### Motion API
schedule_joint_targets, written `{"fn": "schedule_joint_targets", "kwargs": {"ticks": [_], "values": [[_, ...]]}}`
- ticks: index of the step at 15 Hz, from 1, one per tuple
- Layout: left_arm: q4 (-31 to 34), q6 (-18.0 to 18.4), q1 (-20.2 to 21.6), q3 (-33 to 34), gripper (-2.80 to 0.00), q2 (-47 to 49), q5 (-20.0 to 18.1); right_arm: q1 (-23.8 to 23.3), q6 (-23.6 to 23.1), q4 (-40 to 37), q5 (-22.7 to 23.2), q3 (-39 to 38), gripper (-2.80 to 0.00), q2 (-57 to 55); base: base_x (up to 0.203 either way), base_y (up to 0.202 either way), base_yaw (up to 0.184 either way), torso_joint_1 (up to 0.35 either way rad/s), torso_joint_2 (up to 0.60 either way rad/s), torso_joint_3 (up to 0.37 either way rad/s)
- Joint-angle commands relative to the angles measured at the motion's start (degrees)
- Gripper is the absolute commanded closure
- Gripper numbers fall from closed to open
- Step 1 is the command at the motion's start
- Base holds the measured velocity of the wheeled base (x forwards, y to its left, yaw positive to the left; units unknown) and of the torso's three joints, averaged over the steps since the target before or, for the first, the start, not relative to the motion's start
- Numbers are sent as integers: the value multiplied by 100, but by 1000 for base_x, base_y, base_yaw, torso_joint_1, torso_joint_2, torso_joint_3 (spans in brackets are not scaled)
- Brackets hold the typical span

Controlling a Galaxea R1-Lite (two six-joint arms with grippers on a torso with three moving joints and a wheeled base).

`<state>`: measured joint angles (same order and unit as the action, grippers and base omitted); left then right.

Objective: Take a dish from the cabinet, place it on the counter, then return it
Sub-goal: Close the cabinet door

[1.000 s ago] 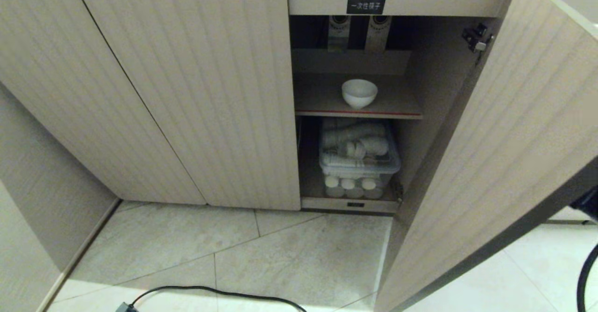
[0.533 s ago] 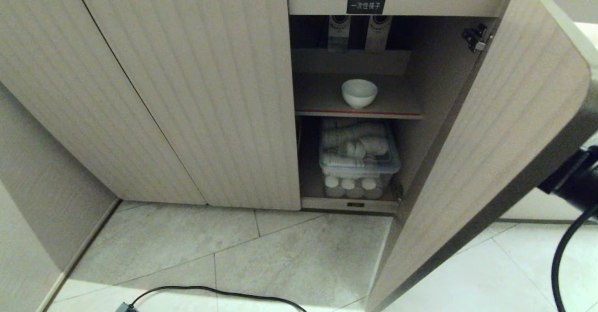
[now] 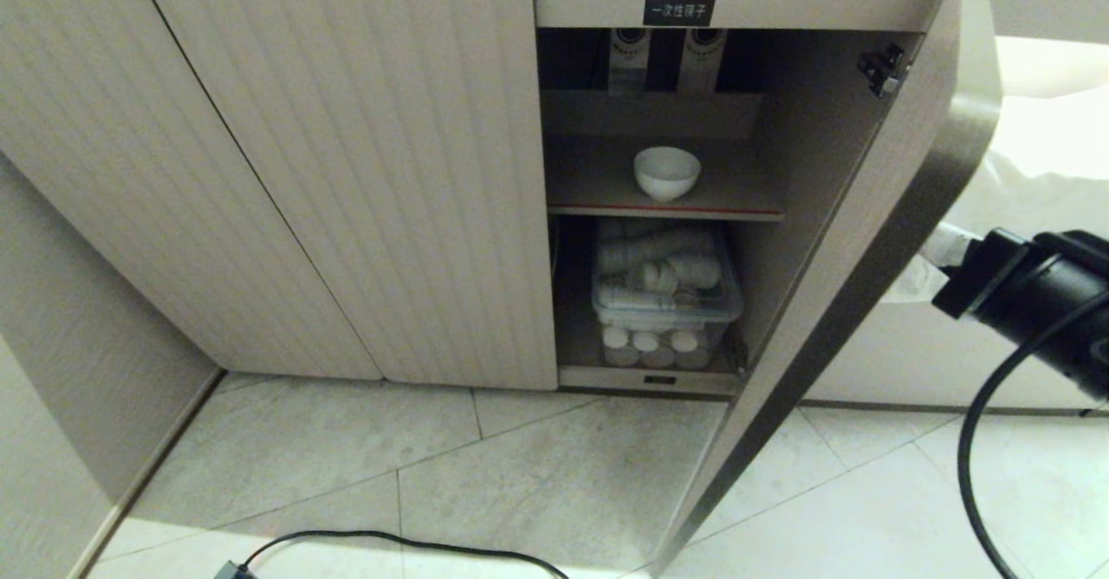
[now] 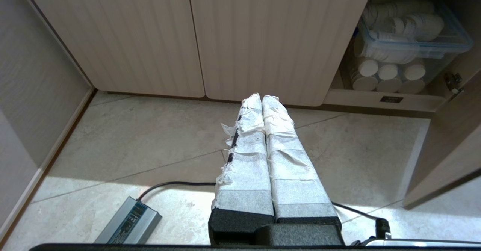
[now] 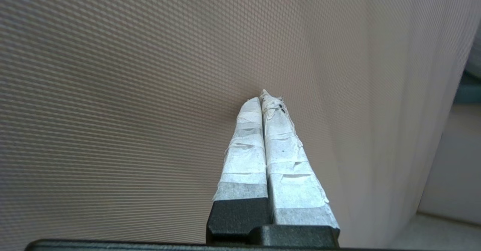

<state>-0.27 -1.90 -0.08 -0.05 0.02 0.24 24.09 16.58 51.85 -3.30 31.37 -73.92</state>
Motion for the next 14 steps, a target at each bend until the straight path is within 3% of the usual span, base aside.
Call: {"fn": "schedule_joint_targets", "kwargs": {"ticks": [1, 14], "values": [[-3, -3, -1, -1, 0, -2, 2, 8, -168, 223, -10, 9, 0, -361, 0, 0, 0, 0, 0, 0], [-8, -3, -1, -4, 0, -2, 2, -1, -563, 959, -340, 1094, 0, -1756, 0, 0, 0, 0, 0, 0]]}}
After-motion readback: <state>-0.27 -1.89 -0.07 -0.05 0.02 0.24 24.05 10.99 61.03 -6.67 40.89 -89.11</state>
